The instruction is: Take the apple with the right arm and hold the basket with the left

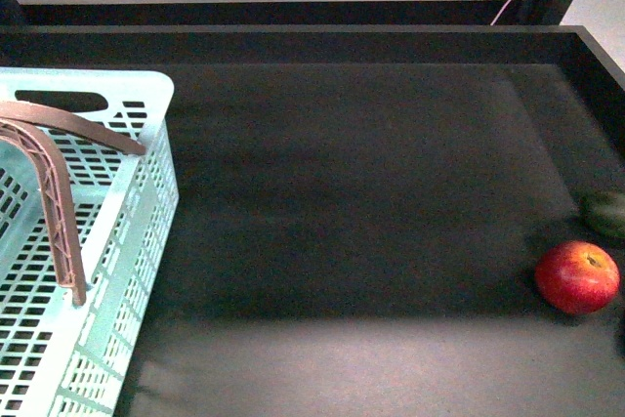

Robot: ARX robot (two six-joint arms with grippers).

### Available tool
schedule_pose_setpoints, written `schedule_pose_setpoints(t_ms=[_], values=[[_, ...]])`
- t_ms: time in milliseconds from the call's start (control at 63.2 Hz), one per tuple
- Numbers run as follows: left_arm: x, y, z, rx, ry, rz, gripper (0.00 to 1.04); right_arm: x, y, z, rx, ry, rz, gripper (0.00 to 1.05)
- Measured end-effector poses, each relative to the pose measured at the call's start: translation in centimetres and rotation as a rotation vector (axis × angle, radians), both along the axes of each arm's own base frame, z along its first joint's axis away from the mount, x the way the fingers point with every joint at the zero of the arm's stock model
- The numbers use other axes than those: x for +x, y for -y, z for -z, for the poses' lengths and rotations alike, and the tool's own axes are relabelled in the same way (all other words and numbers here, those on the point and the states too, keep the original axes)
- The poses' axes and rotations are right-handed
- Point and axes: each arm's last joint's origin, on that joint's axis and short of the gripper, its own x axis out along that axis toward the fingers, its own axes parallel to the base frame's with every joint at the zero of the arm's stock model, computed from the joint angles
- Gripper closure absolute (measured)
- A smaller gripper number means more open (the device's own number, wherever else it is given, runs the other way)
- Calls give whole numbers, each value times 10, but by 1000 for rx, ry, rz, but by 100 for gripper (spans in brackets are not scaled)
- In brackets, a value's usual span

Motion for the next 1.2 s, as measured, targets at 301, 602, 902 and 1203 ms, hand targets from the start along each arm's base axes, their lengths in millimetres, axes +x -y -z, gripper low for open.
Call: schedule_pose_setpoints(t_ms=[301, 602, 902, 1203], values=[[0, 0, 0, 0, 0, 0, 7, 0, 0, 0, 0, 0, 0, 9], [0, 0, 0, 0, 0, 0, 7, 0, 0, 0, 0, 0, 0, 9], [0, 0, 0, 0, 0, 0, 7, 0, 0, 0, 0, 0, 0, 9], [0, 0, 0, 0, 0, 0, 7, 0, 0, 0, 0, 0, 0, 9]])
